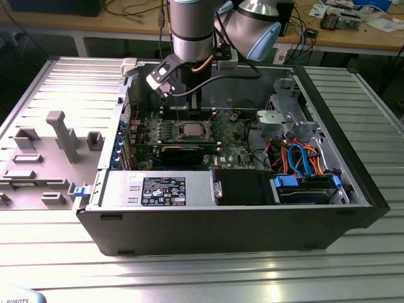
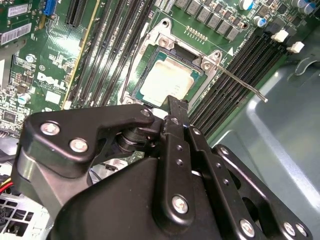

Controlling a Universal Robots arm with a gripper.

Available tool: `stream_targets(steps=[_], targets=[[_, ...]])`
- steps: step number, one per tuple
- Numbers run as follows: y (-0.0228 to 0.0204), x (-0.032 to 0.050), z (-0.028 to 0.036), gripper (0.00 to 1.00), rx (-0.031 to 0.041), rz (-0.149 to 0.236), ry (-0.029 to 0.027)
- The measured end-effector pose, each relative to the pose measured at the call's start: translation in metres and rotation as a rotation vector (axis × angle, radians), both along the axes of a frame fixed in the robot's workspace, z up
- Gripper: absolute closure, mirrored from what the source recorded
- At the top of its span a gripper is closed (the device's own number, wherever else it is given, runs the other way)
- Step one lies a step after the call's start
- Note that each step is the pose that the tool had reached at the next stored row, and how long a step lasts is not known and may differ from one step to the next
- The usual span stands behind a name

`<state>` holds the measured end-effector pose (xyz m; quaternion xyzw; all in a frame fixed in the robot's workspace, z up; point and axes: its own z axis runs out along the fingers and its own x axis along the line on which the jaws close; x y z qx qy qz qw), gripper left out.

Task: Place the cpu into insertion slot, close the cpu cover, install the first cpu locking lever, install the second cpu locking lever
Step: 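Close the cpu cover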

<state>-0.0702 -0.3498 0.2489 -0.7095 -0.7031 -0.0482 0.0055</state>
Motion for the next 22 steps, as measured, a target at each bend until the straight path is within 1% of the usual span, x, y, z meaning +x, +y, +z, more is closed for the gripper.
stream_targets(steps=[4, 9, 14, 19, 22], targets=[[0.0001, 0.0001, 0.0027, 0.89, 0.0005, 0.0, -0.0003], [0.0001, 0.0001, 0.0029, 0.89, 0.0004, 0.0, -0.0003], [0.0, 0.0027, 0.003, 0.89, 0.0004, 0.0, -0.0002], [0.0001, 0.003, 0.003, 0.89, 0.0004, 0.0, -0.0003], [0.0001, 0.003, 0.0042, 0.89, 0.0003, 0.0, -0.0002]])
